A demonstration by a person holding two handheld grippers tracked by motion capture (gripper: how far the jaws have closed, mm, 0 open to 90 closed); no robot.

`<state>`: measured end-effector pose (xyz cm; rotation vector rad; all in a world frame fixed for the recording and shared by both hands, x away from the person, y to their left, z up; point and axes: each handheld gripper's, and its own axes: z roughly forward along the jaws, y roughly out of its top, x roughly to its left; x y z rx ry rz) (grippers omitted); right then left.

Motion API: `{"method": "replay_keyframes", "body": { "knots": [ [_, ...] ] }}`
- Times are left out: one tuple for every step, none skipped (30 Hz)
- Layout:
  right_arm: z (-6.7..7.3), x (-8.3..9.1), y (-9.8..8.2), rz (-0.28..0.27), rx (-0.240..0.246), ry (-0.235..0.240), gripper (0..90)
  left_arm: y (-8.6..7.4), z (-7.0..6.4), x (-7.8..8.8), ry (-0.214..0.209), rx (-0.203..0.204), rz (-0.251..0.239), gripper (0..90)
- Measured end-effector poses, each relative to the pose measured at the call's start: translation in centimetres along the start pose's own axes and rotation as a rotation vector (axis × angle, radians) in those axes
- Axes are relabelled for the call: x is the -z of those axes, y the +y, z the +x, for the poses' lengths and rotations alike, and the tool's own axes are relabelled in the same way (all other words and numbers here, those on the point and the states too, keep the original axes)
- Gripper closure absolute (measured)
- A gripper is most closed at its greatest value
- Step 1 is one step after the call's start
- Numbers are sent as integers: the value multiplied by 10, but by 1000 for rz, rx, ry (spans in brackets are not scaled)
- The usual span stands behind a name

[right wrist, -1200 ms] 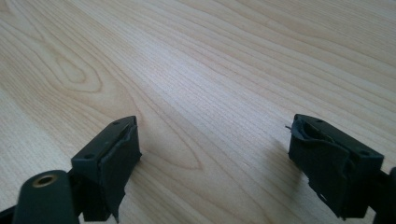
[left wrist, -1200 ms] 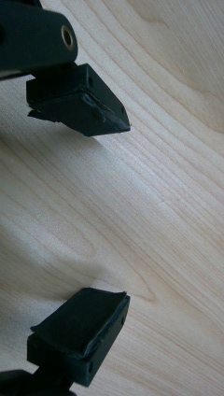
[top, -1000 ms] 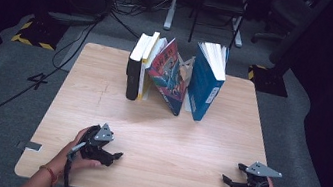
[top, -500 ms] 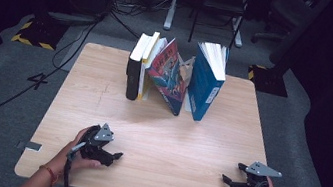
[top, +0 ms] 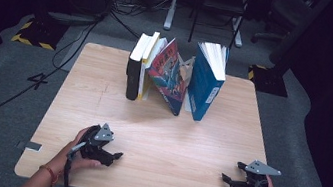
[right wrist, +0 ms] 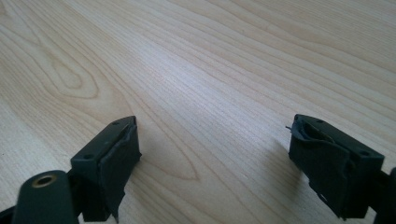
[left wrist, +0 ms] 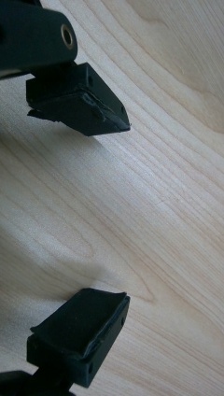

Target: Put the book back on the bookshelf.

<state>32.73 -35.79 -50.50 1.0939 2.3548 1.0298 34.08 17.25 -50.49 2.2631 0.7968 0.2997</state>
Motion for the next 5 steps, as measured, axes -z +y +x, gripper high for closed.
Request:
{"method": "replay_keyframes", "body": {
  "knots": [
    [0, 0, 0, -1, -1, -1, 164, 0, 0, 0, -1, 0, 0, 154],
    [0, 0, 0, 0, 0, 0, 164, 0, 1, 0, -2, -5, 3, 153],
    [0, 0, 0, 0, 0, 0, 164, 1, 1, 0, -3, -5, 3, 153],
    [0, 0, 0, 0, 0, 0, 164, 1, 1, 0, -2, -4, 1, 153],
    [0, 0, 0, 0, 0, 0, 164, 1, 1, 0, -2, -4, 1, 153]
  ]
}}
